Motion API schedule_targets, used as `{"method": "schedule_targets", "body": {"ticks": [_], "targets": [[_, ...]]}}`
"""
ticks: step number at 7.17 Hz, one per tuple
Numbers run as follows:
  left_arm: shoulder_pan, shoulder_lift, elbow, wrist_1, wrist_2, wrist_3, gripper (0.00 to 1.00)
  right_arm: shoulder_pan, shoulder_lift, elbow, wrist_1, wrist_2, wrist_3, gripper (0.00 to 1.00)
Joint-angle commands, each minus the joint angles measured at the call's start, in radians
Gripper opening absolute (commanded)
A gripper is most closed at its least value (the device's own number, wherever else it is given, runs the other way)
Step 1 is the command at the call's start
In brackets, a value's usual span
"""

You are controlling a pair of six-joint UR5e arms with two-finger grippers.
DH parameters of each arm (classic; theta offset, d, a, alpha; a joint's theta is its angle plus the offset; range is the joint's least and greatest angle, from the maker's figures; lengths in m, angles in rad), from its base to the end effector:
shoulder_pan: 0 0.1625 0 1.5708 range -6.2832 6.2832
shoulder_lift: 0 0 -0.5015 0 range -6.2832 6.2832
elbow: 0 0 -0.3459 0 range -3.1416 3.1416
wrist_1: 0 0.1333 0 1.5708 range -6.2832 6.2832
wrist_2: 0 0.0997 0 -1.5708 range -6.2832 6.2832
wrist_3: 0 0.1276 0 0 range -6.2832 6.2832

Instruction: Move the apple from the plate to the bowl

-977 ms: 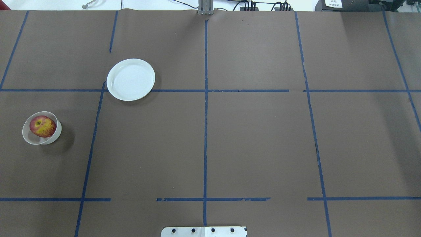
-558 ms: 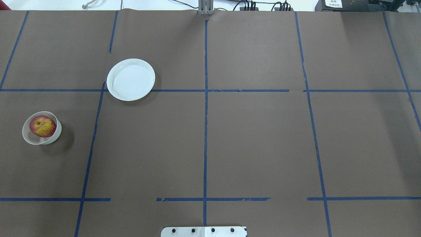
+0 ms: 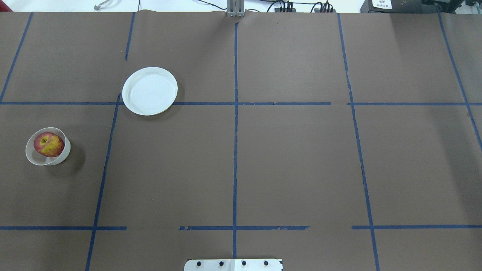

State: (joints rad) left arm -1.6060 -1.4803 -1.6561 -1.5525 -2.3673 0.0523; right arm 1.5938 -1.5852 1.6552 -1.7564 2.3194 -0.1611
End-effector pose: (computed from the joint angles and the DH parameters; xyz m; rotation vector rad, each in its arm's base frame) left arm -0.0561 -0.3964 0.7553 0.0126 0.7967 0.0068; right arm 0.0562 -0.4249 0.7441 -0.0410 -0.7549 -0.0882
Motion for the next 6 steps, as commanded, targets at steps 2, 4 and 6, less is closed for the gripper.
{"method": "schedule_targets", "body": {"ticks": [2,4,6], "targets": [[0.0,0.002,0.001,-0.012,0.0,-0.002,1.0,0.0,0.001,0.0,-0.002,0.0,0.0,1.0],[0.0,0.002,-0.001,-0.012,0.0,0.0,1.0,0.0,-0.001,0.0,0.0,0.0,0.0,1.0],[0.0,-0.001,-0.001,-0.014,0.0,0.001,1.0,0.0,-0.001,0.0,-0.002,0.0,0.0,1.0]]}}
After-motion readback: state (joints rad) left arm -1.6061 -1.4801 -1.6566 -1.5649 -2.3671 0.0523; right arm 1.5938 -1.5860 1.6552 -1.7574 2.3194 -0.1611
